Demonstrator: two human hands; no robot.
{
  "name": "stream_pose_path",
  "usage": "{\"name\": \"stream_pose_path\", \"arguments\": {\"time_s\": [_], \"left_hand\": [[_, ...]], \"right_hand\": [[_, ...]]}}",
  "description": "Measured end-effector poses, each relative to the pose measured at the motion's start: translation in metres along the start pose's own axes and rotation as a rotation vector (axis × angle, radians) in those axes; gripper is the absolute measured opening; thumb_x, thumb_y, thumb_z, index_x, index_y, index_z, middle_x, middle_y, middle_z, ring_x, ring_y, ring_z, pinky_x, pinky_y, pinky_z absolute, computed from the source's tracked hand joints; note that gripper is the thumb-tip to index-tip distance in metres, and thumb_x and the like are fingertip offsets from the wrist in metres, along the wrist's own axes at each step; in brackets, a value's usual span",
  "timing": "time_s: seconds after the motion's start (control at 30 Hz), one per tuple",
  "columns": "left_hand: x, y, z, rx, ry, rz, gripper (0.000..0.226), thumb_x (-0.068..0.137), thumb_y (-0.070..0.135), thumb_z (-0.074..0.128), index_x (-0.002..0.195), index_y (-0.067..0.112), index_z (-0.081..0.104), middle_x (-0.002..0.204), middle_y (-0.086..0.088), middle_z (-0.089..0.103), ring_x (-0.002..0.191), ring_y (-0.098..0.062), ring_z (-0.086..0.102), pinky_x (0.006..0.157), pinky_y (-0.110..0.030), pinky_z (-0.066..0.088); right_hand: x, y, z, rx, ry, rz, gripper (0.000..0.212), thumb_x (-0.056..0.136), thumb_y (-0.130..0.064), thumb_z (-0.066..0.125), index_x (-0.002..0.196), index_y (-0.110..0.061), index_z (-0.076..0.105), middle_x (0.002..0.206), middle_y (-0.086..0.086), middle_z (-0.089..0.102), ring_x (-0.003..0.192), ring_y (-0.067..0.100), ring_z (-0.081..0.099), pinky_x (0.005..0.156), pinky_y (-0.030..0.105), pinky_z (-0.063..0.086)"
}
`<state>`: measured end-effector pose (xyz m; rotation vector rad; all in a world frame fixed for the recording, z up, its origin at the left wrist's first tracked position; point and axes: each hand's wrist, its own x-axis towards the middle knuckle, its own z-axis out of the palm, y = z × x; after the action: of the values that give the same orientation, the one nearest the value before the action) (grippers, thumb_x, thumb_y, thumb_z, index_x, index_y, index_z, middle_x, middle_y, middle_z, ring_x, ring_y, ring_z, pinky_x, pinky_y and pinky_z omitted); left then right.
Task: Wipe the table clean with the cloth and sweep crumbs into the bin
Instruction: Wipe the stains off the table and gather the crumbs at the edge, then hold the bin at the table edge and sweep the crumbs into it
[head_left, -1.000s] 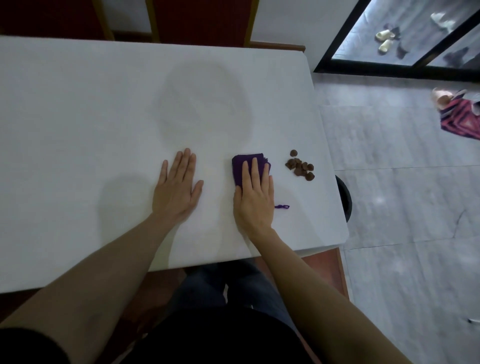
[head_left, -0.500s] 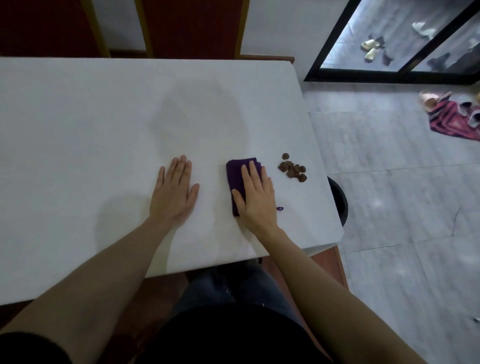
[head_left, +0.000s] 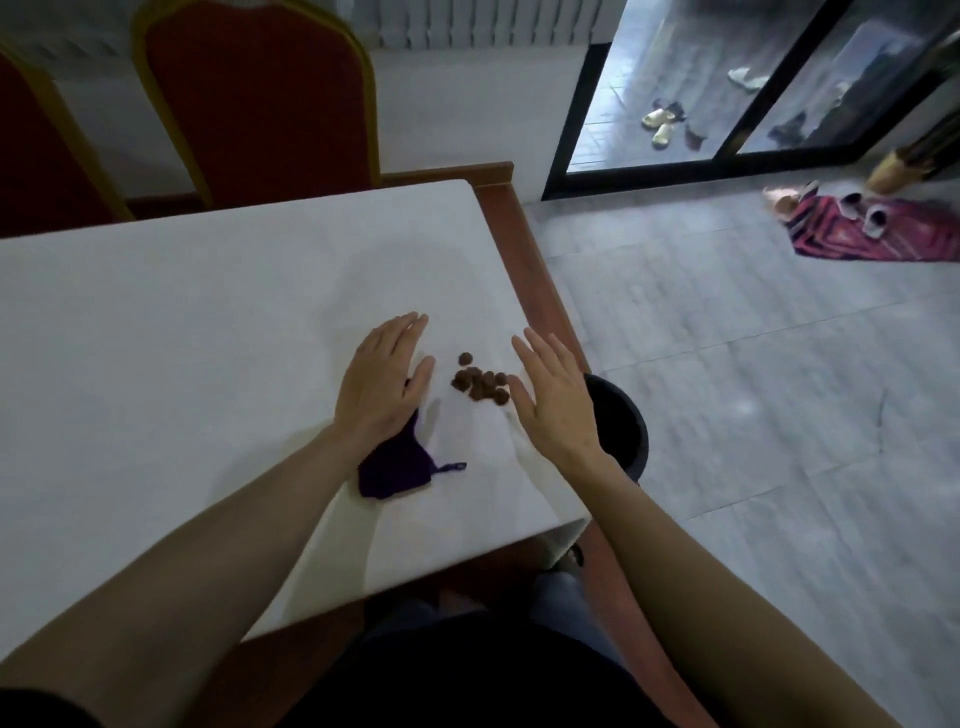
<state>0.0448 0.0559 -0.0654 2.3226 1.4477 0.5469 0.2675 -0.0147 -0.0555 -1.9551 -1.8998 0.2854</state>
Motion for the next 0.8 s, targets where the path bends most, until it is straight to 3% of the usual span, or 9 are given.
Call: {"name": "stream_pose_path", "arguments": {"time_s": [0.2,0.47,0.63,0.8], "left_hand": [[0.06,0.088,0.065,-0.057,-0.034,0.033,0.057,0.1,0.039,0.034,0.147,0.008,0.043,0.146,-0.011,0.05,0.133,-0.026,0.046,0.112,-0.038,0.037],[0.131,0.18,0.163,-0.092,-0.085,-0.022,0.051,0.102,0.035,0.042,0.148,0.013,0.042,0.147,-0.006,0.049,0.136,-0.022,0.043,0.113,-0.037,0.038],[0.162,0.183,0.23,-0.075,-0.2,-0.085,0.051,0.103,0.034,0.043,0.149,0.014,0.04,0.148,-0.007,0.047,0.138,-0.023,0.04,0.111,-0.037,0.037],[0.19,0.144,0.325,0.031,-0.415,-0.149,0.055,0.103,0.034,0.042,0.152,0.012,0.033,0.152,-0.008,0.04,0.138,-0.027,0.036,0.109,-0.038,0.036]], "right_hand": [[0.011,0.111,-0.042,0.069,-0.006,0.099,0.047,0.102,-0.034,0.04,0.147,-0.02,0.042,0.155,-0.003,0.037,0.146,0.02,0.023,0.117,0.042,0.028],[0.026,0.254,-0.066,0.062,-0.06,0.223,0.046,0.102,-0.03,0.045,0.145,-0.018,0.044,0.152,0.0,0.041,0.144,0.023,0.028,0.116,0.04,0.03],[0.029,0.327,-0.034,0.045,-0.111,0.337,0.047,0.101,-0.029,0.046,0.146,-0.016,0.043,0.151,0.001,0.043,0.141,0.022,0.033,0.115,0.037,0.028],[0.026,0.399,0.043,0.115,-0.156,0.492,0.049,0.099,-0.03,0.047,0.146,-0.015,0.043,0.15,0.002,0.044,0.14,0.02,0.034,0.113,0.037,0.032]]}}
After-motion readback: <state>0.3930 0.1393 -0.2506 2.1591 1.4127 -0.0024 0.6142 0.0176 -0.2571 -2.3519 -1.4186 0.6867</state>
